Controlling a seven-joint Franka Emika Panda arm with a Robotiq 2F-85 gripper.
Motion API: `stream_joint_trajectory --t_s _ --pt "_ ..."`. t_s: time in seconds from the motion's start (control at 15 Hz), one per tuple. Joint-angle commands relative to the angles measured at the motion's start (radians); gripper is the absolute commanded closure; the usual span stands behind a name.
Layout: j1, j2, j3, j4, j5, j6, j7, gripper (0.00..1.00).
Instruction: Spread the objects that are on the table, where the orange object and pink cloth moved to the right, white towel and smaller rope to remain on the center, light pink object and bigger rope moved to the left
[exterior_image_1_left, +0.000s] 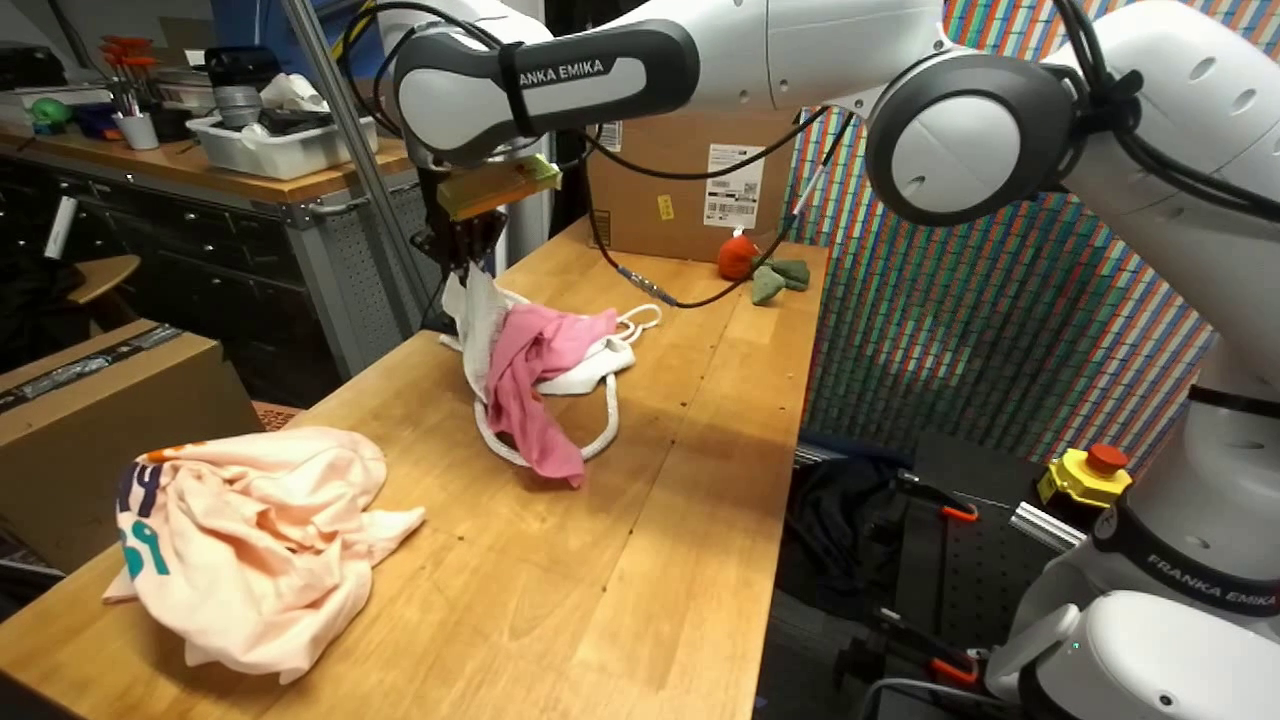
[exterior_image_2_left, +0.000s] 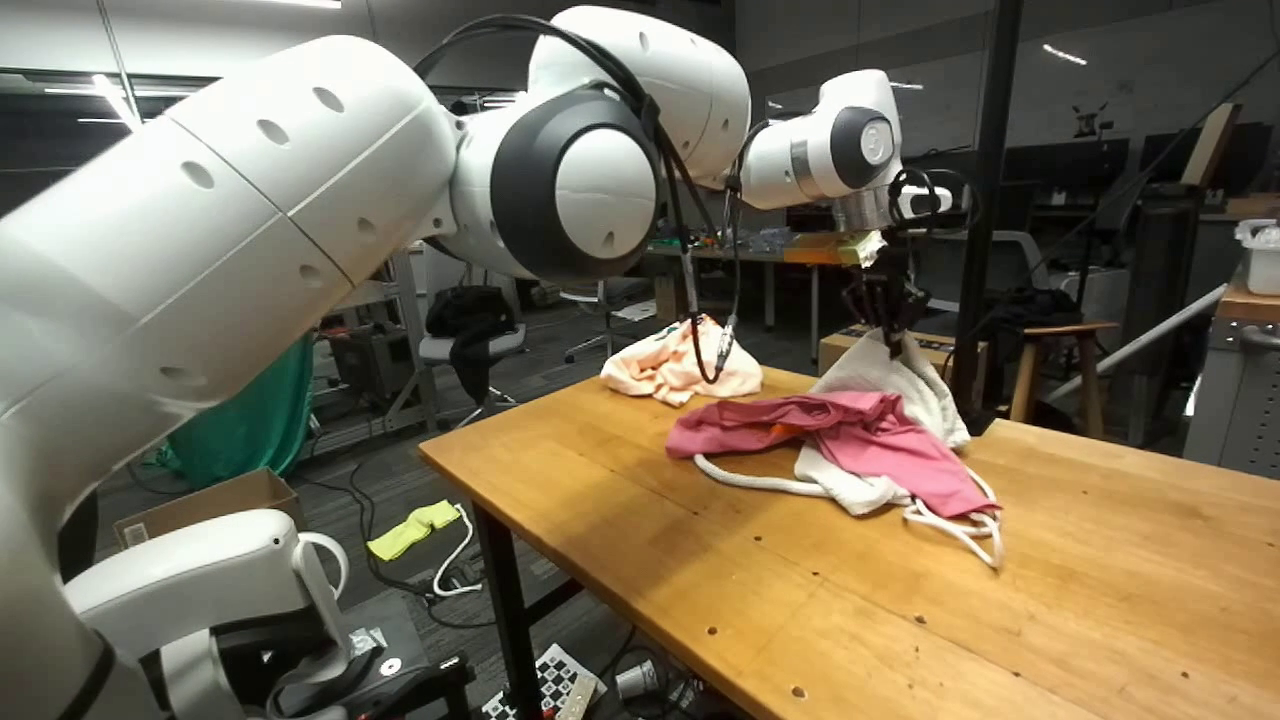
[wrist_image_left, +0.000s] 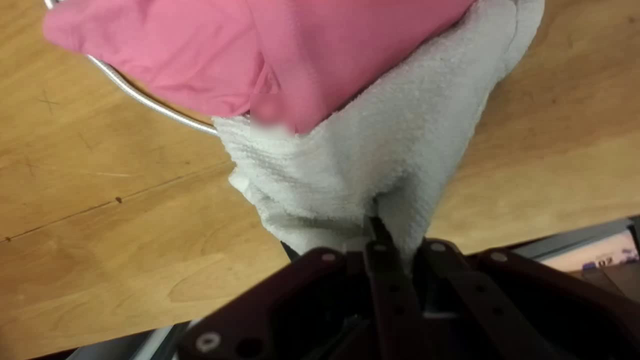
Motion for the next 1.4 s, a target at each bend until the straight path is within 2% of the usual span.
stream_joint_trajectory --t_s 0.0,0.4,0.53,0.6,0.8,1.13,1.33 --pt "0.001 -0.139 -0.021 -0.189 -0.015 0.137 0.104 0.94" --pt "-0.001 -0.333 -0.041 -0.459 -0.021 0.334 0.205 0.94" --pt "0.003 -0.397 -0.057 -0.546 -0.016 0.421 0.302 0.94" --pt "0.031 -0.430 -0.107 -0.588 0.018 0.462 0.337 0.94" --pt "0.056 -0.517 -0.157 -0.722 0.000 0.586 0.484 0.94" --pt "0.100 -0.675 -0.233 -0.964 -0.074 0.775 0.707 0.94" --pt "0.114 -0.750 -0.268 -1.065 -0.154 0.834 0.842 0.94"
